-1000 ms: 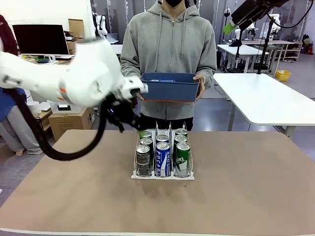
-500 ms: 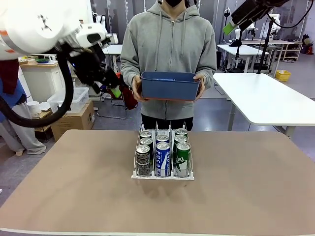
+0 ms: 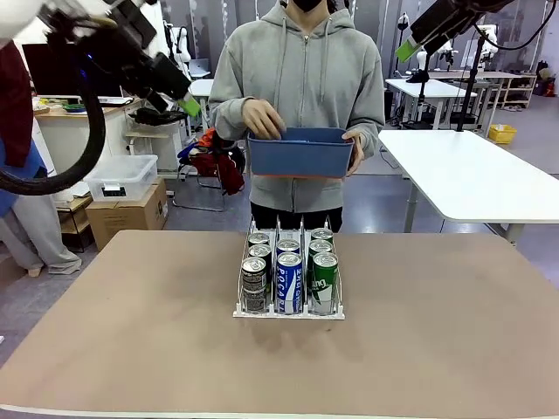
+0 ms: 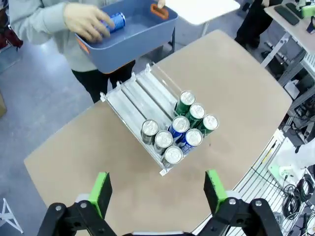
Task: Fill the beverage cans into the dispenser.
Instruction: Pick up the Ionic drink handed by the human.
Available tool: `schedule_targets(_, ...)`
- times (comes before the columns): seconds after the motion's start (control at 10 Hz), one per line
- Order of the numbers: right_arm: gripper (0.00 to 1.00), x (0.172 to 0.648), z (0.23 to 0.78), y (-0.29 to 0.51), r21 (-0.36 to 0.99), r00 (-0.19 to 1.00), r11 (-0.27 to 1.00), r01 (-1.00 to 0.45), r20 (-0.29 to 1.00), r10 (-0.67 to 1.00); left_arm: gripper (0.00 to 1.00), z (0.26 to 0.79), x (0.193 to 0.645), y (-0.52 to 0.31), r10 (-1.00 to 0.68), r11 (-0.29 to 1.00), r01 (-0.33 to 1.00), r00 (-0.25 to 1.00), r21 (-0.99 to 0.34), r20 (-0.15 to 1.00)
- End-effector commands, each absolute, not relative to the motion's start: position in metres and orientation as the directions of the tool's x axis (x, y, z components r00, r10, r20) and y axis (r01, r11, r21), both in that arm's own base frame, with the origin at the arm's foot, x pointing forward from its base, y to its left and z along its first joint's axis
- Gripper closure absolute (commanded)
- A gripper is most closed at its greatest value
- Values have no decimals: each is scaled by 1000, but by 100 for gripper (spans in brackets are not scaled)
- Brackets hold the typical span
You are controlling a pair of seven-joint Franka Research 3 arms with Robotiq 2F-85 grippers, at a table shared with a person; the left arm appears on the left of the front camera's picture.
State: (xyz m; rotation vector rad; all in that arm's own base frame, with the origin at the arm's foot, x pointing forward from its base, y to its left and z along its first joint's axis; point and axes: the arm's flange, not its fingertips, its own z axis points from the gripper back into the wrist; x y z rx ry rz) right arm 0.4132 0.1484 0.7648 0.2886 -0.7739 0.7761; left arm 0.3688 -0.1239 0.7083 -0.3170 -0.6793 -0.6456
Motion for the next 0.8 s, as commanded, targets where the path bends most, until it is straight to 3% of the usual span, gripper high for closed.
schedule_targets(0.0,0,410,762,147,-38,462,691,-722,716,522,0,709,361,-118,-423,744,665,550,-71,720)
schedule_targets(0.7,0,410,762,147,-38,462,691,-722,716,522,0,718,361,-121,-426,765,641,577,-64,697)
